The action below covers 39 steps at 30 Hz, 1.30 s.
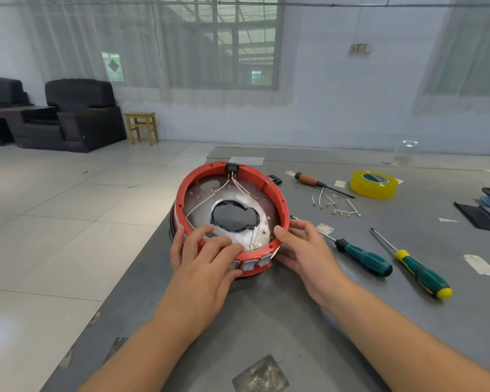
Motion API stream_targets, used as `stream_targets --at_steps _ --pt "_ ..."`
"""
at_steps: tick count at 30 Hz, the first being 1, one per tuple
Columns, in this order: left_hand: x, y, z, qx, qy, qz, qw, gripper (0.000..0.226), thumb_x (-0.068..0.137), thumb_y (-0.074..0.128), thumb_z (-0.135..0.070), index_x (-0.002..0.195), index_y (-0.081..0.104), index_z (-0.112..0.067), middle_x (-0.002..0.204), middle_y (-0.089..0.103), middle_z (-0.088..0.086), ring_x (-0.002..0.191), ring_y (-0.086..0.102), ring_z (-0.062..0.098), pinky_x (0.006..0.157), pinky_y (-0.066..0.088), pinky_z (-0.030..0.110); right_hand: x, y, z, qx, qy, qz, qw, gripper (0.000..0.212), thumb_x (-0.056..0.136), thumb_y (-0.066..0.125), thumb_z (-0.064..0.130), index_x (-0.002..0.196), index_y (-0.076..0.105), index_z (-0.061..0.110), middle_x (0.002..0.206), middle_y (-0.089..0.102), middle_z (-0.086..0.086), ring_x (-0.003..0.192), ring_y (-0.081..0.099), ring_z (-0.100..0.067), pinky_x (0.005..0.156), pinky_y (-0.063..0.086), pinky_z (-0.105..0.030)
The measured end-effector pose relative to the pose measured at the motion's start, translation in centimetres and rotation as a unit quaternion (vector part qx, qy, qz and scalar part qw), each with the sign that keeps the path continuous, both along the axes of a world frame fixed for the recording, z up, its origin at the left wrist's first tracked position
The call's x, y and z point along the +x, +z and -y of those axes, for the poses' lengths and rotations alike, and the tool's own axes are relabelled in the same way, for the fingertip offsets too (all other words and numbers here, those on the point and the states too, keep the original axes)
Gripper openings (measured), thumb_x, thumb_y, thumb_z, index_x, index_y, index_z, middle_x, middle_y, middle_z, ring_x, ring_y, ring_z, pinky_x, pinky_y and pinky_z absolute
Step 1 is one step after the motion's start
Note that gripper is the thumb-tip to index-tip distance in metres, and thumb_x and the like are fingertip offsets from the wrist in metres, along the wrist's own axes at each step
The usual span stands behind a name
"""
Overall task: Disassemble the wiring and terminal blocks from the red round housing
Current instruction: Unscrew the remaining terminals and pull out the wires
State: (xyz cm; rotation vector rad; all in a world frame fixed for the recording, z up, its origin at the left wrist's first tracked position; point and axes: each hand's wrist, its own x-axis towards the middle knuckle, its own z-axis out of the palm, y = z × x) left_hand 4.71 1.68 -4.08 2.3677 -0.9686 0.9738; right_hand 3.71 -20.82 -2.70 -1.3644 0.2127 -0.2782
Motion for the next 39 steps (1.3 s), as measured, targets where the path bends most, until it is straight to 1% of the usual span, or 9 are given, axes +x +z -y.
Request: stream_targets --at_steps 3,10,14,17,20,24,27,30,39 --pt "0.8 -0.1 -0.2 0.013 -0.002 0.058 0.998 0.032 0.087 0.083 -0.015 0.118 0.074 -0.019 0.12 0.069 -0.001 0.136 0.049 0.035 0.121 0.025 0.068 0.1 -0.2 -0.2 0.088 0.049 0.013 0.995 0.042 0.086 0.079 0.015 0.12 0.055 0.024 0.114 0.073 -0.015 0.097 0.071 -0.034 0.091 0.057 -0.058" --pt "1.2 -0.2 0.1 0.024 0.009 0.09 0.996 0.036 0.083 0.086 -0.016 0.117 0.076 -0.02 0.141 0.066 0.003 0.148 0.036 0.036 0.129 0.014 0.058 0.5 -1.3 -0.6 0.158 0.015 0.029 0.987 0.057 0.081 0.074 -0.004 0.124 0.048 0.024 0.103 0.07 -0.019 0.08 0.07 -0.029 0.076 0.061 -0.044" --pt "0.5 -0.1 0.6 -0.048 0.04 0.03 0.998 0.063 0.076 0.089 -0.01 0.133 0.071 -0.03 0.172 0.027 0.009 0.16 0.007 0.044 0.127 0.008 0.064 1.1 -1.4 -0.2 0.198 -0.001 0.049 0.979 0.062 0.075 0.081 0.0 0.124 0.05 0.022 0.112 0.07 -0.019 0.08 0.072 -0.029 0.077 0.06 -0.048" --pt "0.0 0.2 0.8 -0.194 0.013 -0.083 0.977 0.105 0.078 0.089 -0.005 0.156 0.036 -0.052 0.176 -0.01 -0.008 0.163 -0.008 0.031 0.127 0.012 0.055 1.2 -1.1 0.0 0.234 0.023 0.056 0.97 0.084 0.061 0.096 0.009 0.129 0.049 0.024 0.119 0.072 -0.018 0.089 0.074 -0.031 0.078 0.059 -0.048" --pt "0.1 0.6 1.3 -0.398 -0.064 -0.304 0.863 0.117 0.082 0.089 -0.009 0.156 0.011 -0.057 0.17 0.004 -0.027 0.158 0.027 0.021 0.124 0.033 0.052 1.3 -1.0 -0.3 0.243 0.023 0.062 0.968 0.096 0.05 0.102 0.017 0.13 0.049 0.021 0.122 0.071 -0.016 0.099 0.074 -0.035 0.081 0.059 -0.052" --pt "0.9 1.1 2.0 -0.521 -0.176 -0.568 0.612 0.1 0.082 0.085 -0.004 0.151 0.028 -0.049 0.147 0.061 0.011 0.122 0.07 0.028 0.105 0.055 0.047 1.7 -0.9 -0.5 0.24 0.012 0.076 0.968 0.088 0.055 0.101 0.017 0.129 0.054 0.021 0.117 0.073 -0.012 0.104 0.072 -0.036 0.08 0.06 -0.05" --pt "2.3 1.9 3.0 -0.548 -0.237 -0.606 0.525 0.077 0.084 0.081 -0.005 0.148 0.043 -0.025 0.134 0.07 0.02 0.118 0.071 0.038 0.099 0.06 0.047 2.3 -0.9 -0.3 0.234 0.008 0.091 0.968 0.076 0.063 0.095 0.011 0.128 0.058 0.021 0.121 0.069 -0.012 0.105 0.072 -0.034 0.08 0.06 -0.046" --pt "3.0 2.0 4.2 -0.609 -0.243 -0.581 0.483 0.069 0.086 0.076 0.001 0.145 0.045 -0.018 0.132 0.07 0.022 0.119 0.07 0.04 0.097 0.059 0.056 3.0 -0.9 -0.3 0.216 0.008 0.105 0.971 0.074 0.064 0.092 0.011 0.129 0.058 0.023 0.13 0.062 -0.011 0.109 0.071 -0.031 0.082 0.06 -0.043" --pt "3.9 -0.1 4.4 -0.639 -0.21 -0.556 0.488 0.063 0.093 0.061 0.015 0.148 0.045 -0.01 0.123 0.072 0.028 0.115 0.072 0.042 0.092 0.062 0.049 3.7 -2.2 -0.8 -0.022 0.031 0.117 0.992 0.07 0.076 0.087 0.037 0.137 0.054 0.042 0.138 0.06 0.015 0.114 0.069 -0.017 0.101 0.055 -0.043"
